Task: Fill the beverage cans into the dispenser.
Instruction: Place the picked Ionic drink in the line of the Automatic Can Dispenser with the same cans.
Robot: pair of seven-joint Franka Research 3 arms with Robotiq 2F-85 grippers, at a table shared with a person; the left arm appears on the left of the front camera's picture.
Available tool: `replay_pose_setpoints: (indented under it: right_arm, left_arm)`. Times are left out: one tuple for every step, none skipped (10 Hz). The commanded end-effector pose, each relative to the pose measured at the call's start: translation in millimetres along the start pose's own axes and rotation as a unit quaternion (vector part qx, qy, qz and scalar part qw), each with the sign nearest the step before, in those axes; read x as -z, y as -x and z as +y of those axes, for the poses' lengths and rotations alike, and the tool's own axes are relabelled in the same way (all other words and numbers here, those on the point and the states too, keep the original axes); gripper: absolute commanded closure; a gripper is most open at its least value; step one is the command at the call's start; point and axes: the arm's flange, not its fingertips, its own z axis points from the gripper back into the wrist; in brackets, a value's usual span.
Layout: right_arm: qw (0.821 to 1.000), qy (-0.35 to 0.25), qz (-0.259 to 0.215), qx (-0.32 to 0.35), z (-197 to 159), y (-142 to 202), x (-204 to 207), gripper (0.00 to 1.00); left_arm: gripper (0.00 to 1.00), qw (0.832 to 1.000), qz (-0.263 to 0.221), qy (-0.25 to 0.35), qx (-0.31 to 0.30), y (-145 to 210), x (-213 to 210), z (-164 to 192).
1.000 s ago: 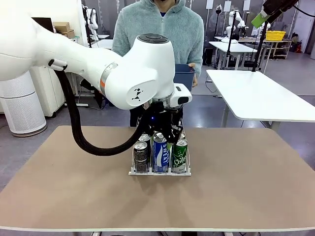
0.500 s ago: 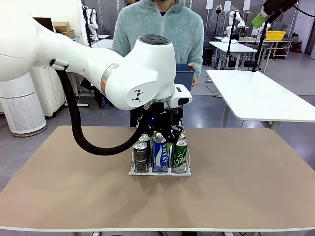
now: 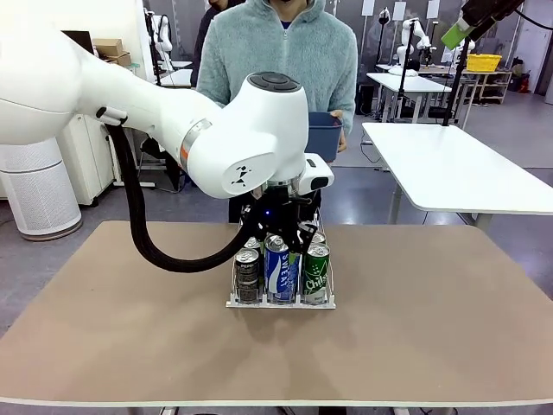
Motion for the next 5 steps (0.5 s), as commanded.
replay_pose_setpoints:
  right_arm:
    - [1.000,0.000,-0.001,0.004,0,0,0,0.00]
    - [1.000,0.000,-0.001,0.004,0,0,0,0.00]
    - [1.000,0.000,-0.001,0.004,0,0,0,0.00]
    - [1.000,0.000,-0.001,0.004,0,0,0,0.00]
    - [1.000,0.000,-0.001,0.004,0,0,0,0.00]
  left_arm:
    - [0.43,0.999,-0.033,0.009,-0.005,-27,11,9]
    - [0.43,0.999,-0.032,0.017,-0.010,-32,14,11]
    - [0.43,0.999,-0.031,0.023,-0.013,-38,17,12]
    - [0.43,0.999,-0.031,0.031,-0.012,-42,21,15]
    - [0.43,0.999,-0.030,0.038,-0.012,-46,24,19]
